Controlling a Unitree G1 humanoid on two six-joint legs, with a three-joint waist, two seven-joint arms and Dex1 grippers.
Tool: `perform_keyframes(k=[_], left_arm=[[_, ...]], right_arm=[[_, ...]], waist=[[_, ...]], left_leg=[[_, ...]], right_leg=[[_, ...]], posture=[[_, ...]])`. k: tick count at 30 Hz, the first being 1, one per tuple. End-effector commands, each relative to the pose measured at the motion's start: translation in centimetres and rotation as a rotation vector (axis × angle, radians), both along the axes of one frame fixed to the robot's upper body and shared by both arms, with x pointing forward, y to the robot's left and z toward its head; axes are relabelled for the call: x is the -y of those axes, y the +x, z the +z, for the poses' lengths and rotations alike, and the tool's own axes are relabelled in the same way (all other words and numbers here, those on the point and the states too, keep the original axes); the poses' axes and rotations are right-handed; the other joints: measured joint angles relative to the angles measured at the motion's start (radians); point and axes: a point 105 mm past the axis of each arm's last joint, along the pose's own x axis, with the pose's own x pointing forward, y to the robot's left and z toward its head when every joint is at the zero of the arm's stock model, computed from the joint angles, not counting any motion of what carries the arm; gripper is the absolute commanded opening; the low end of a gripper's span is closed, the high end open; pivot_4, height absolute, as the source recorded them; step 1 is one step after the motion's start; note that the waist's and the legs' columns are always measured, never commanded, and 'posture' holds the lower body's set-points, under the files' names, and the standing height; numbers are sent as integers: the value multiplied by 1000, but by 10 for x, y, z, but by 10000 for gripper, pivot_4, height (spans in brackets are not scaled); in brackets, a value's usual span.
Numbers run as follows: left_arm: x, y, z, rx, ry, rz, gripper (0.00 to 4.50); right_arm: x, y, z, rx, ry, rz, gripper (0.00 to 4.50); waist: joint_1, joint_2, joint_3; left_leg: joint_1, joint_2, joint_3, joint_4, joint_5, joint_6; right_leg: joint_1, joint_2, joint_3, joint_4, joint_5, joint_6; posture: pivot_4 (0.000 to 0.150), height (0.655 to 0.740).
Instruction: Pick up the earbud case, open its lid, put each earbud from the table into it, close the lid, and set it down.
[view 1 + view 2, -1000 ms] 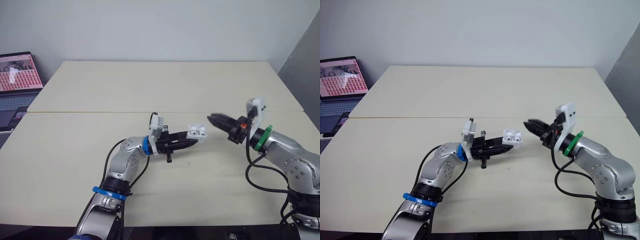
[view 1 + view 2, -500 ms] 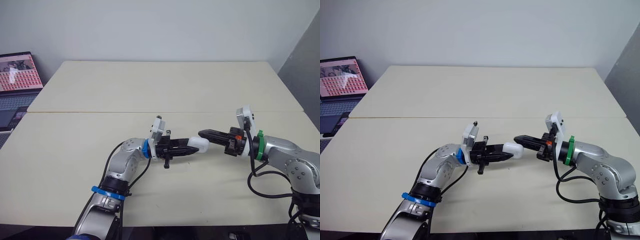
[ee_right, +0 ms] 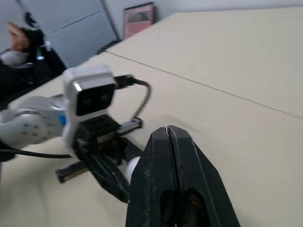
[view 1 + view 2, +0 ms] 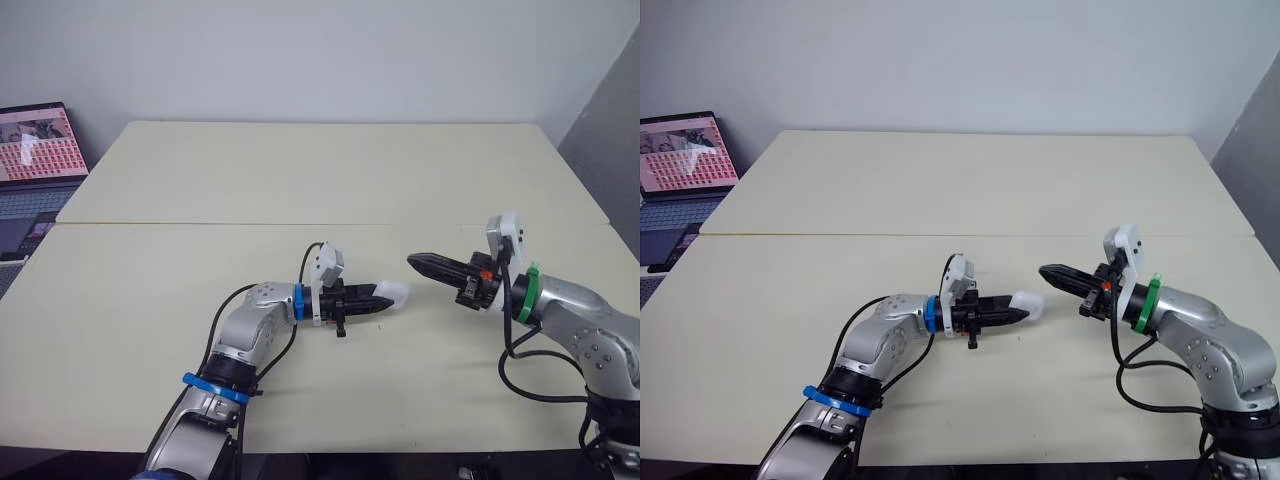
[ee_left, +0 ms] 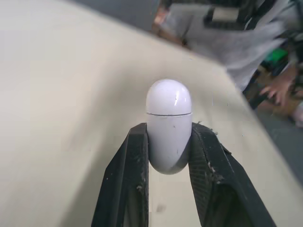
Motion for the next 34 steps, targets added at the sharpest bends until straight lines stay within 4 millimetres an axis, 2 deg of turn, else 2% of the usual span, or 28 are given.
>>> perform_keyframes(k=[1,5,7,8,9,13,18,20,21,23,27,34], left_arm=[[-8,0,-8,20,132,2,7748],[-16,8,-10,-57,166,50,7748],[-17,10,-12,-44,189,53,7748],[-18,9,-11,-19,194,51,7748],[-20,9,-12,-9,195,48,11248],[-32,7,-5,-3,154,64,23562],[-60,9,13,26,1,212,40157],[-77,1,10,61,14,266,45000],[-85,-3,6,76,45,293,45000],[-99,-11,-1,111,94,338,45000],[-113,-21,-3,166,119,402,45000],[-118,-28,-6,197,136,439,45000]], right_arm=[[29,-3,-15,100,-154,-91,211],[47,-15,-44,82,-285,-105,211],[53,-20,-52,75,-311,-112,211],[55,-21,-54,77,-318,-117,1825],[57,-23,-56,83,-331,-115,3792],[62,-28,-61,105,-382,-97,15912],[66,-36,-63,126,-335,-80,34842],[68,-38,-63,131,-291,-102,42092],[69,-39,-63,136,-273,-115,44500],[72,-40,-65,139,-252,-140,44500],[76,-43,-73,126,-243,-154,44500],[74,-46,-76,120,-217,-156,44500]], waist=[[1,0,0],[1,0,0],[-1,0,0],[-1,1,0],[-2,1,0],[-2,1,0],[-1,1,0],[-2,1,0],[-1,1,0],[-2,1,-1],[6,1,-1],[10,2,-1]], left_leg=[[0,0,0,0,0,0],[1,0,1,0,0,0],[2,0,1,0,0,0],[2,0,1,0,0,0],[2,0,1,0,0,0],[3,1,1,0,0,0],[2,2,1,0,0,0],[2,2,0,0,0,0],[2,2,0,-1,0,0],[3,2,0,-1,0,0],[3,2,-1,-1,0,0],[4,1,-1,-1,0,0]], right_leg=[[0,0,0,0,0,0],[1,0,0,1,0,0],[1,1,0,1,0,0],[2,1,0,1,0,0],[2,1,1,1,0,0],[1,0,1,1,0,0],[1,0,1,0,0,0],[1,0,1,0,0,0],[1,0,2,0,0,0],[2,-1,3,0,0,0],[3,-2,3,-1,0,0],[4,-2,3,-1,0,0]], posture=[[1500,7400],[1500,7400],[1500,7400],[1500,7400],[1500,7400],[1500,7400],[1500,7400],[1500,7400],[1500,7400],[1500,7400],[1500,7400],[1500,7400]])
